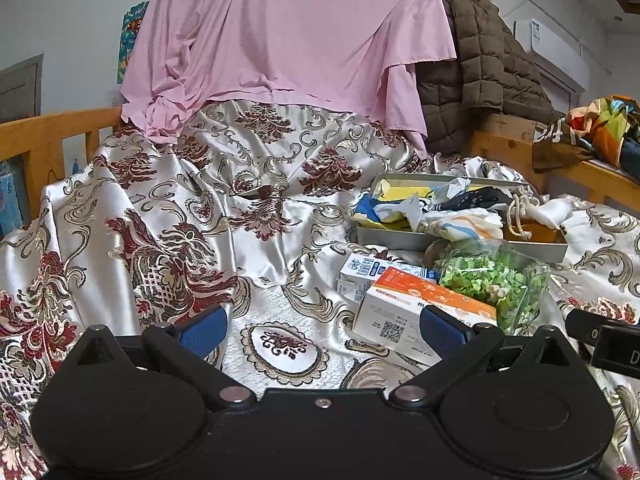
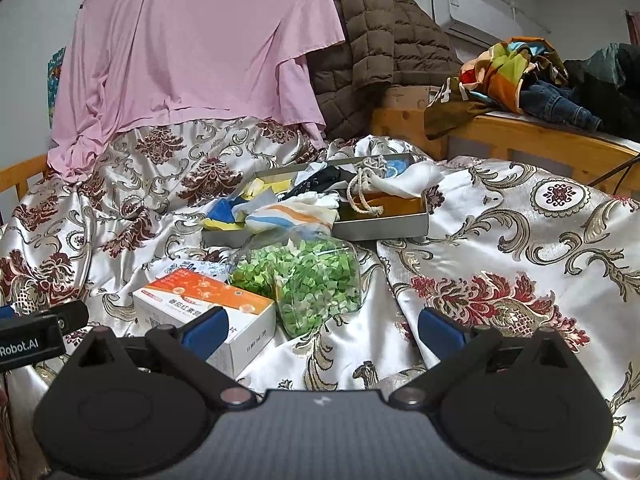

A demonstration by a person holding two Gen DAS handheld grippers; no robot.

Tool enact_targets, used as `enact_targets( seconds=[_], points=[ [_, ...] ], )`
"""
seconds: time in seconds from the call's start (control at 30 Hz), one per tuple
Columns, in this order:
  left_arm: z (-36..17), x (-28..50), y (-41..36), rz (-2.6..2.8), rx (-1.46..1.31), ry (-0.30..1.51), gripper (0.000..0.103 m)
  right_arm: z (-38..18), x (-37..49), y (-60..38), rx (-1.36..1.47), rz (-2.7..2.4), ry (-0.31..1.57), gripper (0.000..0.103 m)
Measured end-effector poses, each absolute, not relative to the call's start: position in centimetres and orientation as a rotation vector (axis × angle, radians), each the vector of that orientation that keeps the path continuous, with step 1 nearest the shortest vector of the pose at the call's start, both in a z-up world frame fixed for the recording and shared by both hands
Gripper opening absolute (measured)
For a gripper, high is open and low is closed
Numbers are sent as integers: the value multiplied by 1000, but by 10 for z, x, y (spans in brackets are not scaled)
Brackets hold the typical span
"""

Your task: Organize soft objects

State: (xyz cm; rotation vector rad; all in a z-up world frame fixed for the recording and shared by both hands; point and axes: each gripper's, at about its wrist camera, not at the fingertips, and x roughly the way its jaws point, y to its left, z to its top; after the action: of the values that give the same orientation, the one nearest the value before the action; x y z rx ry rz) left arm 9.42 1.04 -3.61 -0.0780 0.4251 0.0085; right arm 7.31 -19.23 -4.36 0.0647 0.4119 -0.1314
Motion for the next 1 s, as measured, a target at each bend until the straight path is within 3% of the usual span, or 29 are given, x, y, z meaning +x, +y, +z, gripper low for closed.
enact_targets(
  seconds=[1.0],
  points=[
    [-41, 96, 13, 12, -79, 442, 102, -49, 79, -189, 14, -140, 462, 103]
  ],
)
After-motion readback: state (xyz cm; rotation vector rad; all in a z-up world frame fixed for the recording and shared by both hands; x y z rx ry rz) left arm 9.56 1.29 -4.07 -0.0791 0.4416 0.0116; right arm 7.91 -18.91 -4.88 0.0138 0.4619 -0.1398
